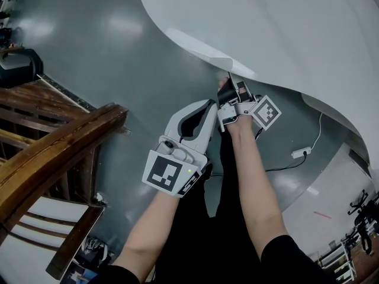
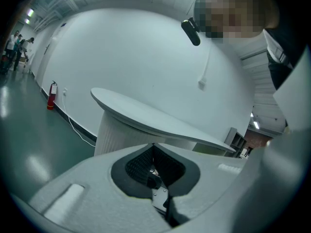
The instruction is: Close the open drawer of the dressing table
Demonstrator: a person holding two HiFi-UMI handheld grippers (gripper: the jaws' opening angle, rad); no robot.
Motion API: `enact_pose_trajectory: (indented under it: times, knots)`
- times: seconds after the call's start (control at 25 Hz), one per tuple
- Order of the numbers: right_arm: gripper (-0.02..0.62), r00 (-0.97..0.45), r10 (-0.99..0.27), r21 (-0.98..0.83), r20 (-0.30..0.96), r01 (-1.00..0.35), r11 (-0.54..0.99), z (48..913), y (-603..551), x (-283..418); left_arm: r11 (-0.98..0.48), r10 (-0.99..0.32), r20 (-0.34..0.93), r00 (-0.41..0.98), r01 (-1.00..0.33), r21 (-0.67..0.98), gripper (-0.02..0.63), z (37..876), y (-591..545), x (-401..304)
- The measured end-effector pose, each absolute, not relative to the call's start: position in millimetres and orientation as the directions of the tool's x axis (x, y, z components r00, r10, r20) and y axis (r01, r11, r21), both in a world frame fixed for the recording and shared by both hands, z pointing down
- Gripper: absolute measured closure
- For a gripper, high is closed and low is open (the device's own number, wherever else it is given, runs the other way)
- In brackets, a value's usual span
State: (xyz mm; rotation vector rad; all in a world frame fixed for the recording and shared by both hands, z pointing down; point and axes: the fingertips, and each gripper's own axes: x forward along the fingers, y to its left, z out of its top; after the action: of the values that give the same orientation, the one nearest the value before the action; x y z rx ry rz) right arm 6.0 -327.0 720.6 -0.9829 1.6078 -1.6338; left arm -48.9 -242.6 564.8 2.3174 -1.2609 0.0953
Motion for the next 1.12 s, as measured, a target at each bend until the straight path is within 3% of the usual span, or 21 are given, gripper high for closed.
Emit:
enact_pose_trajectory:
  times: [0.24, 0.68, 1.12]
  knots:
    - [0.561, -0.555, -0.827, -0.992, 0.088, -0.123, -0.024, 673, -292, 0, -0.449, -0.772, 0.289, 0.566, -0.807, 0.383, 0.597, 531, -226, -61]
    - [0.575, -0.57, -0.821, -0.983, 0.016, -0.159, 0.091, 564, -253, 10, -0.479, -0.768, 0.293, 0.569, -0.815, 0.327, 0.597, 461, -199, -55]
    - [0.578, -0.609, -0.793, -0.911, -0.024, -0.313, 0.268, 431, -231, 2, -0.518, -0.773, 0.242, 0.586, -0.804, 0.292, 0.597, 363, -180, -40]
